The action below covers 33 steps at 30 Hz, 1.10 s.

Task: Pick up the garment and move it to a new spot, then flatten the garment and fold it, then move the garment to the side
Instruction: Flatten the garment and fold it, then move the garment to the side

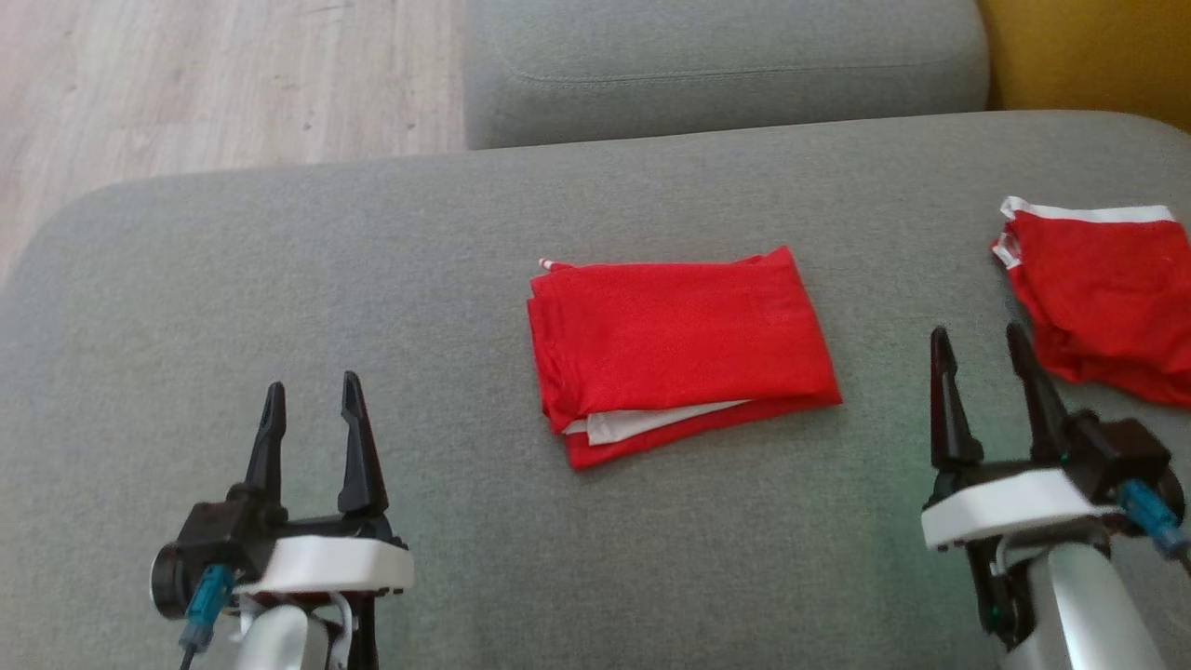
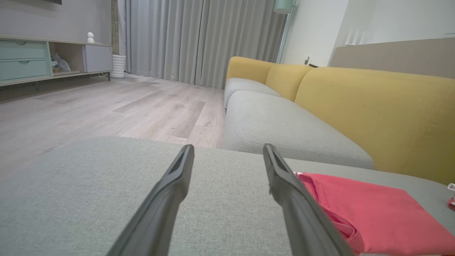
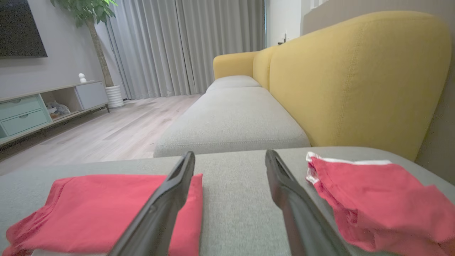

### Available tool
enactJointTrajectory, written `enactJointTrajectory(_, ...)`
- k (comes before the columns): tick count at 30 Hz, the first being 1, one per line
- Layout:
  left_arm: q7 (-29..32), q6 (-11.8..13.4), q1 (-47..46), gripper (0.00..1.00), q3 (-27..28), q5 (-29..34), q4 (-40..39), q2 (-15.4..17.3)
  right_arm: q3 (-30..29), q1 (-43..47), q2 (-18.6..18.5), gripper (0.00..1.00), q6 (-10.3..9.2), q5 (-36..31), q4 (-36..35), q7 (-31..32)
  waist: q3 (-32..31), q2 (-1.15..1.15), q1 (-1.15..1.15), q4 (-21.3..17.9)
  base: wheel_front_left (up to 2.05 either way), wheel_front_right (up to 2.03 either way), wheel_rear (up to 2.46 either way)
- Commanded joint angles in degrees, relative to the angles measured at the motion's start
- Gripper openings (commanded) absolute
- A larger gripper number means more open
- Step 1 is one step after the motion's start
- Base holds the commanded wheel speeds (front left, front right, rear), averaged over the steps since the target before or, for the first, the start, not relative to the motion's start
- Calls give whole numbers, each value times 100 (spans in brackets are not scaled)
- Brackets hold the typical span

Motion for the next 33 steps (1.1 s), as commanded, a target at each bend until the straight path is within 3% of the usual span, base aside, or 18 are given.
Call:
enactJointTrajectory(1,-36,32,-99,100,232,65,-231,41,177,-88,20,100,-5,48,-230,-62,-15,0,0,-66,0,0,0)
enactJointTrajectory(22,-36,-15,-244,100,82,109,-271,41,257,-213,21,100,-5,96,-170,-62,378,0,0,34,0,0,0)
enactJointTrajectory(33,-36,-52,-691,100,-159,144,-208,41,370,-1206,21,100,-5,13,916,281,1048,0,0,394,0,0,0)
